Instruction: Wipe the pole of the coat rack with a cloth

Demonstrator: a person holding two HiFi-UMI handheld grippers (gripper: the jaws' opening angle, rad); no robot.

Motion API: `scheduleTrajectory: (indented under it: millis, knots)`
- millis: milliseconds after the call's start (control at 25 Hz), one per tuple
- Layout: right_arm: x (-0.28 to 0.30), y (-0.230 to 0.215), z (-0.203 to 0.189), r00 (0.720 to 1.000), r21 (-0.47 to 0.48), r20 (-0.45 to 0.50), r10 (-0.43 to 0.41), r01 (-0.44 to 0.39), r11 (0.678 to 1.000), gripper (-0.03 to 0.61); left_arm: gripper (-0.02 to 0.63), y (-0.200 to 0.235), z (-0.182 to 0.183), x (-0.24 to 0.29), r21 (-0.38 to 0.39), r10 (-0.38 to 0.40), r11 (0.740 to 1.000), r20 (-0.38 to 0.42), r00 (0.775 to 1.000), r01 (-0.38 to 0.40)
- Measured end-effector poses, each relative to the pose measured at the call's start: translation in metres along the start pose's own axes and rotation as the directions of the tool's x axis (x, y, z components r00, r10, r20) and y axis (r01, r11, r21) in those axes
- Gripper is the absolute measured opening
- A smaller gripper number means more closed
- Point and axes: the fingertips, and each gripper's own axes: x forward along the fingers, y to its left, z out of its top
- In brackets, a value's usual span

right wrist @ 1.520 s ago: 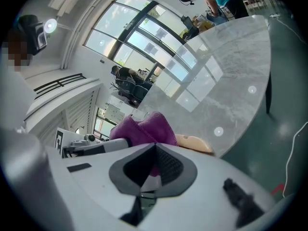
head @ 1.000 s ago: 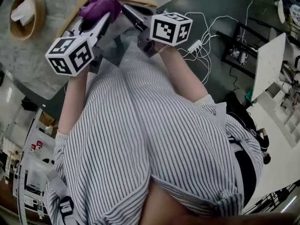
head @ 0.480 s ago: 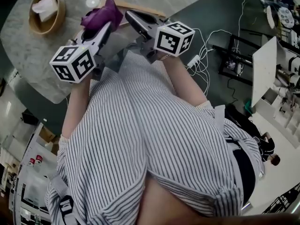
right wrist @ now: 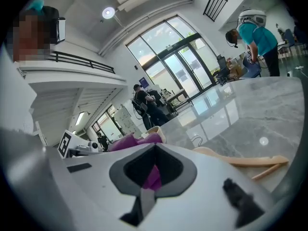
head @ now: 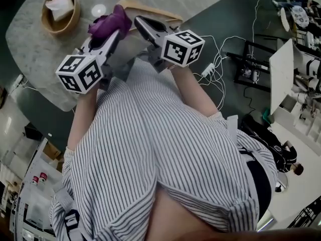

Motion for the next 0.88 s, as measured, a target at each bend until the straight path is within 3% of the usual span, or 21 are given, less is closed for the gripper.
scheduleTrajectory:
  millis: [440, 720, 880]
  knots:
    - [-0.013, 0.002, 0.0, 0.999, -0.029, 0.007, -0.04, 0.04, 0.999, 0.015, 0.083, -0.009, 0.001, -0.001, -0.011, 0.013, 1.0, 0.043, 0.999, -0.012]
    - [-0.028, -0.001, 0.014, 0.998, -0.046, 0.06, -0.023, 0.026, 0.999, 0.015, 0.083, -0.021, 0.007, 0.009, -0.018, 0.039, 0.999, 0.058, 0.998, -0.038]
    - [-0.023, -0.005, 0.016, 0.999, -0.058, 0.042, -0.018, 0.02, 0.998, 0.015, 0.083, -0.018, 0.004, 0.01, -0.018, 0.062, 0.998, 0.061, 0.996, -0.061]
